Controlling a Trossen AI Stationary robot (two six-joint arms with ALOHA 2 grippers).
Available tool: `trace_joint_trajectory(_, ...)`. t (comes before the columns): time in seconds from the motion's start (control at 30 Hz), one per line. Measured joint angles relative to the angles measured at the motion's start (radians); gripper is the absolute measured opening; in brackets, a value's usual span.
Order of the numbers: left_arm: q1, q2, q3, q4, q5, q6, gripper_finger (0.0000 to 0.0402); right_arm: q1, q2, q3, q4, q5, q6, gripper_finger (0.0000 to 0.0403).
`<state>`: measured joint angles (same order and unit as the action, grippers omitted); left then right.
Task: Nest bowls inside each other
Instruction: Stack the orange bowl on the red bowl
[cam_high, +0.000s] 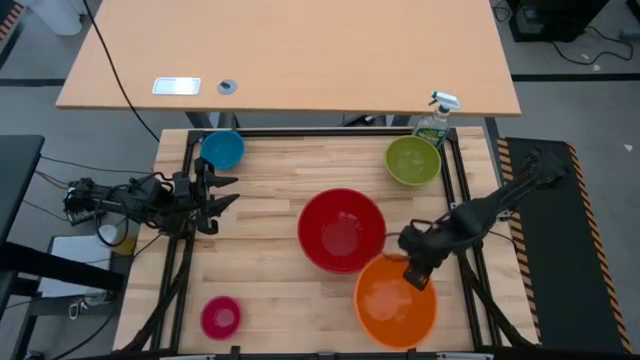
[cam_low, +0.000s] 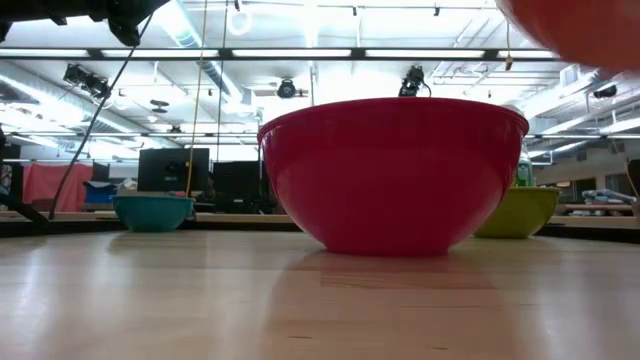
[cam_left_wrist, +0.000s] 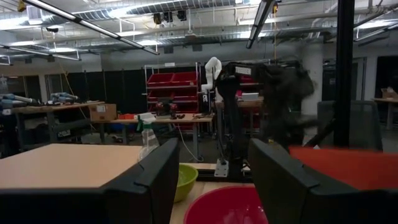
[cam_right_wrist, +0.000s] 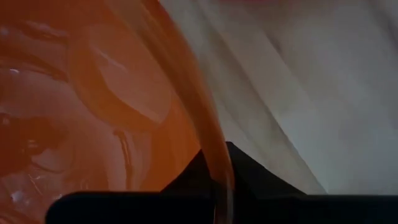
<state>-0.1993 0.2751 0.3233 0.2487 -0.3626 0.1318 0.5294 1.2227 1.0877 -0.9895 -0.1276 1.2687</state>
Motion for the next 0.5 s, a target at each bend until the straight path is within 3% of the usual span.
trace_joint_trajectory(0.27, 0.000, 0.000, 0.000, 0.000, 0.000, 0.000, 0.0194, -0.091, -0.088, 0.014, 0.030, 0.504, 0.073, 0.0025)
trace_joint_trajectory(0.37, 0.000, 0.000, 0.000, 0.001, 0.000, 0.000, 0.0194, -0.165, -0.052, 0.015, 0.047, 0.548, 0.042, 0.0026)
trace_joint_trajectory(0.5, 0.000, 0.000, 0.000, 0.001, 0.000, 0.006, 0.0194, -0.274, 0.027, 0.015, 0.104, 0.517, -0.031, 0.0026)
